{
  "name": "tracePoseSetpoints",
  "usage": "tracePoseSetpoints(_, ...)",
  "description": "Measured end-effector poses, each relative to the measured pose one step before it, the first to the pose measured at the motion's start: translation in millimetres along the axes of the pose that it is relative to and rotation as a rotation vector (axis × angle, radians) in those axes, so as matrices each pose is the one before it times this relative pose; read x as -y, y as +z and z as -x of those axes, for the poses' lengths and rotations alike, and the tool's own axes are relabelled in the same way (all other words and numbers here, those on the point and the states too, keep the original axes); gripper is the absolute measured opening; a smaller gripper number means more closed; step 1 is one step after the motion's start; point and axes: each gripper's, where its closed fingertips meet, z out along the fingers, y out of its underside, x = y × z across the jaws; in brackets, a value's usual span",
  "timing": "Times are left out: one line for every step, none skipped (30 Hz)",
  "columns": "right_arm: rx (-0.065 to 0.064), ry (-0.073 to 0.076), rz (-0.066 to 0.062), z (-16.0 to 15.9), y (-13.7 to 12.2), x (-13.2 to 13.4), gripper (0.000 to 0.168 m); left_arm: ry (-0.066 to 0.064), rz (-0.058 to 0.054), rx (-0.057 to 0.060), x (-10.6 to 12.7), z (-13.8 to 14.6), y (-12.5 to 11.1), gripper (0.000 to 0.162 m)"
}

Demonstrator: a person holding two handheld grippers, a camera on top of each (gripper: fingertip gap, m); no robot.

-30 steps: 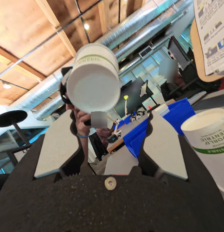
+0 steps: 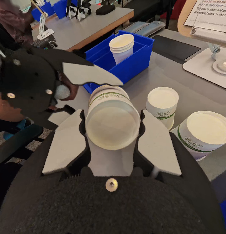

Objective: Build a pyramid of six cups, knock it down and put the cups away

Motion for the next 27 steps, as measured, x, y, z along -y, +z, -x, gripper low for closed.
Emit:
tracePoseSetpoints(0.0073,0.0038,0.0104,1.73,0.61,-1.64,0.083,0.0112,0.0173,-0.0019,-2.53,-2.62,6.59,0.096)
tracePoseSetpoints(-0.0041,-0.0005,0.0090,-0.31,0.54,-2.05,0.083,0.0069,0.0116,0.0012,-1.78,-2.09,5.81,0.096)
tracePoseSetpoints(-0.0049,-0.0046,0.0133,-0.62,0.92,-2.96,0.083,0.0012,0.0031,0.0043,-0.98,-1.31,4.89,0.093)
tracePoseSetpoints(-0.0087,-0.0072,0.0151,-1.76,1.03,-3.48,0.083,-0.0051,0.0005,-0.0053,-0.78,-2.14,3.92,0.093)
tracePoseSetpoints(-0.0048,0.0028,0.0028,-1.84,0.98,-2.00,0.083,-0.0088,-0.0021,-0.0006,-0.67,-0.87,3.08,0.092)
tracePoseSetpoints(0.0002,0.0041,-0.0033,-1.57,0.75,-1.20,0.083,-0.0111,-0.0063,-0.0018,-0.24,-0.89,2.65,0.091)
tracePoseSetpoints(0.0013,0.0009,-0.0106,-1.58,0.59,-0.05,0.083,-0.0166,-0.0084,-0.0085,0.05,-1.62,2.31,0.091)
tracePoseSetpoints(0.0015,-0.0038,-0.0190,-1.56,-0.25,1.14,0.083,-0.0198,-0.0156,-0.0054,0.54,-0.77,1.93,0.090)
tracePoseSetpoints(-0.0016,-0.0102,-0.0212,-1.42,-1.67,1.88,0.080,-0.0289,-0.0140,-0.0107,-0.11,-1.06,1.67,0.090)
tracePoseSetpoints(-0.0111,-0.0175,-0.0331,-1.96,-3.82,3.95,0.084,-0.0370,-0.0095,-0.0050,-1.70,1.06,1.28,0.090)
tracePoseSetpoints(-0.0298,-0.0237,-0.0384,-4.31,-5.77,4.54,0.091,-0.0437,-0.0220,0.0091,-1.59,3.96,0.31,0.090)
tracePoseSetpoints(-0.0428,-0.0295,-0.0319,-6.13,-7.62,3.88,0.092,-0.0595,-0.0313,0.0089,-1.49,5.67,-0.61,0.089)
tracePoseSetpoints(-0.0495,-0.0295,-0.0280,-7.27,-8.63,2.59,0.092,-0.0844,-0.0342,0.0188,-1.67,9.26,-1.10,0.090)
tracePoseSetpoints(-0.0416,-0.0248,-0.0276,-6.01,-8.15,0.62,0.091,-0.1036,-0.0355,0.0454,-1.34,15.55,-1.41,0.090)
tracePoseSetpoints(-0.0238,-0.0120,-0.0207,-2.88,-6.51,-3.07,0.089,-0.1094,-0.0399,0.0618,-0.11,19.47,-1.55,0.090)
tracePoseSetpoints(-0.0082,0.0036,-0.0145,0.56,-4.59,-6.89,0.088,-0.1029,-0.0355,0.0520,0.49,18.65,-0.34,0.090)
tracePoseSetpoints(0.0100,0.0081,-0.0096,4.34,-2.85,-10.30,0.086,-0.0925,-0.0249,0.0611,0.71,18.72,1.23,0.090)
tracePoseSetpoints(0.0184,0.0088,-0.0002,6.34,-1.41,-13.77,0.081,-0.0782,-0.0226,0.0665,1.18,17.19,3.09,0.090)
tracePoseSetpoints(0.0109,0.0089,0.0043,5.63,-0.61,-15.69,0.079,-0.0571,-0.0167,0.0514,0.73,12.29,5.29,0.090)
tracePoseSetpoints(0.0040,0.0085,0.0011,4.41,-0.85,-15.24,0.077,-0.0387,0.0067,0.0485,-2.33,9.36,7.33,0.090)
tracePoseSetpoints(0.0067,0.0087,-0.0023,4.27,-0.58,-13.12,0.074,-0.0266,0.0164,0.0467,-3.77,7.16,8.47,0.091)
tracePoseSetpoints(0.0162,0.0111,0.0096,4.95,0.11,-10.32,0.074,-0.0195,0.0160,0.0327,-4.81,3.86,8.99,0.091)
tracePoseSetpoints(0.0280,0.0120,0.0303,6.02,0.16,-8.72,0.074,-0.0130,0.0181,0.0225,-5.82,1.40,8.73,0.091)
tracePoseSetpoints(0.0150,0.0056,0.0195,3.99,-0.40,-5.29,0.074,0.0054,0.0165,0.0172,-6.57,-0.24,8.69,0.091)
tracePoseSetpoints(-0.0008,0.0001,-0.0016,1.47,-1.06,-1.50,0.074,0.0143,0.0180,0.0174,-7.21,-0.56,7.73,0.091)
tracePoseSetpoints(0.0006,0.0010,-0.0094,1.52,-1.04,0.43,0.073,0.0167,0.0115,0.0160,-6.46,-0.25,6.53,0.091)
tracePoseSetpoints(0.0108,0.0022,-0.0031,2.67,-0.38,0.57,0.073,0.0126,0.0168,0.0013,-6.27,-1.62,5.65,0.091)
